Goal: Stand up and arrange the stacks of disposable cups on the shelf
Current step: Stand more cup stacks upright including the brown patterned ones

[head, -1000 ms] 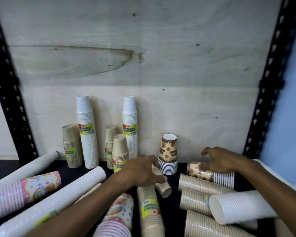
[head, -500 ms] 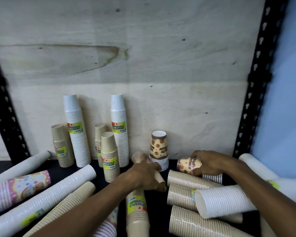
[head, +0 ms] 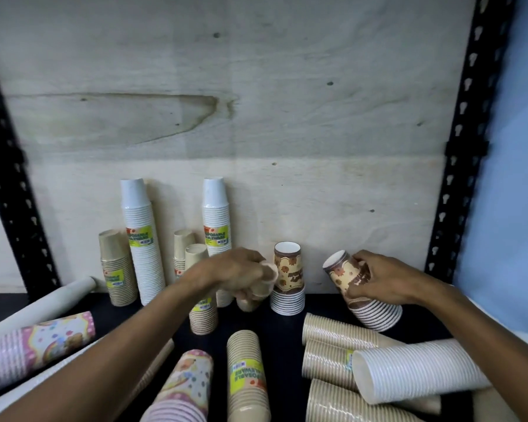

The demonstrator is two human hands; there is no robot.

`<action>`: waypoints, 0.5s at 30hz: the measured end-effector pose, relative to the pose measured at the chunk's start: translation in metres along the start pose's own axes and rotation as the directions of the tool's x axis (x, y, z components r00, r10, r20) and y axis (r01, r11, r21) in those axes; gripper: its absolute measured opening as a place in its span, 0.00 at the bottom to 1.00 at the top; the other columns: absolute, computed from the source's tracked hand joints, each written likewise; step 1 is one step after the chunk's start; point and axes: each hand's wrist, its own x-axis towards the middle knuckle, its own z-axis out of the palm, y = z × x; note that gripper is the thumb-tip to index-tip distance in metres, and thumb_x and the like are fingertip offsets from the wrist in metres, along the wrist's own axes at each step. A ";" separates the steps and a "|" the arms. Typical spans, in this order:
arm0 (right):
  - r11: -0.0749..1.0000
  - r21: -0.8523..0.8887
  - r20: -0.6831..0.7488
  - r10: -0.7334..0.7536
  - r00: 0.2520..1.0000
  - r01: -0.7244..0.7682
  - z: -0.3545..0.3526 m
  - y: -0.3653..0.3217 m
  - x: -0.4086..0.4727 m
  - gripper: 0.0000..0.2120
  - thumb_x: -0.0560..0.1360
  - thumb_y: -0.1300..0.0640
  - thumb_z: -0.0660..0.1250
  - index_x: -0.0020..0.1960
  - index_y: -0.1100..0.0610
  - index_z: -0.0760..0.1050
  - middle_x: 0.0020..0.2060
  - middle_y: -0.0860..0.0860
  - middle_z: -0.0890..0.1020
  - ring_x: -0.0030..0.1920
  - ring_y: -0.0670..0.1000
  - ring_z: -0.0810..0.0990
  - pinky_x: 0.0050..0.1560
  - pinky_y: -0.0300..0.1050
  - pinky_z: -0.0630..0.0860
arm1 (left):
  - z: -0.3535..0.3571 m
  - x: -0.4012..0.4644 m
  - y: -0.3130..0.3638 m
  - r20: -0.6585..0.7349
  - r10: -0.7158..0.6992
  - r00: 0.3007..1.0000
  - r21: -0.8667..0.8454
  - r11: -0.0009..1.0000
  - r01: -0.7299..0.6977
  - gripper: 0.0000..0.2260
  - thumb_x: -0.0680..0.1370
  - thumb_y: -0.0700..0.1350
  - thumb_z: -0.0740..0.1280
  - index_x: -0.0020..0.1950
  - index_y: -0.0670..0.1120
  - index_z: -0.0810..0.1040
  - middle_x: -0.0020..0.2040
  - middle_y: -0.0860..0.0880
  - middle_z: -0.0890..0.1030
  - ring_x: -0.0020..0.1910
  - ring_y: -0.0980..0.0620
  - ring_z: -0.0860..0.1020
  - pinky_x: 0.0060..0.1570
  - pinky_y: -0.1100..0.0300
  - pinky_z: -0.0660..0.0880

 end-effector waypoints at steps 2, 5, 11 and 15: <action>0.998 0.055 -0.029 0.018 0.999 -0.017 0.000 -0.001 0.006 0.33 0.65 0.47 0.76 0.67 0.51 0.69 0.55 0.46 0.80 0.51 0.46 0.80 0.54 0.42 0.77 | -0.010 0.006 0.003 -0.031 -0.035 0.999 -0.057 0.998 0.033 0.15 0.80 0.52 0.63 0.63 0.45 0.75 0.51 0.41 0.84 0.43 0.45 0.85 0.42 0.58 0.82; 0.993 0.109 -0.041 0.047 0.998 -0.042 0.002 -0.004 0.013 0.33 0.66 0.49 0.77 0.67 0.53 0.68 0.58 0.48 0.80 0.54 0.48 0.80 0.56 0.43 0.77 | -0.017 0.015 0.005 -0.050 -0.041 0.998 -0.121 0.992 0.034 0.14 0.82 0.48 0.61 0.68 0.47 0.71 0.55 0.40 0.81 0.37 0.48 0.82 0.43 0.55 0.82; 0.985 0.163 -0.046 0.063 0.997 -0.054 0.009 -0.002 0.029 0.31 0.65 0.50 0.77 0.64 0.54 0.69 0.56 0.48 0.81 0.54 0.49 0.80 0.57 0.47 0.78 | -0.016 0.032 0.007 -0.138 0.002 0.990 -0.106 0.994 -0.017 0.15 0.81 0.45 0.63 0.68 0.44 0.71 0.42 0.50 0.78 0.33 0.53 0.79 0.32 0.61 0.79; 0.979 0.200 -0.002 0.036 0.999 -0.034 0.017 0.004 0.034 0.32 0.58 0.48 0.76 0.60 0.52 0.73 0.53 0.45 0.84 0.51 0.45 0.83 0.58 0.47 0.79 | -0.018 0.031 0.006 -0.130 -0.012 0.991 -0.006 1.000 0.012 0.21 0.78 0.40 0.68 0.70 0.45 0.70 0.51 0.46 0.79 0.41 0.47 0.81 0.44 0.58 0.82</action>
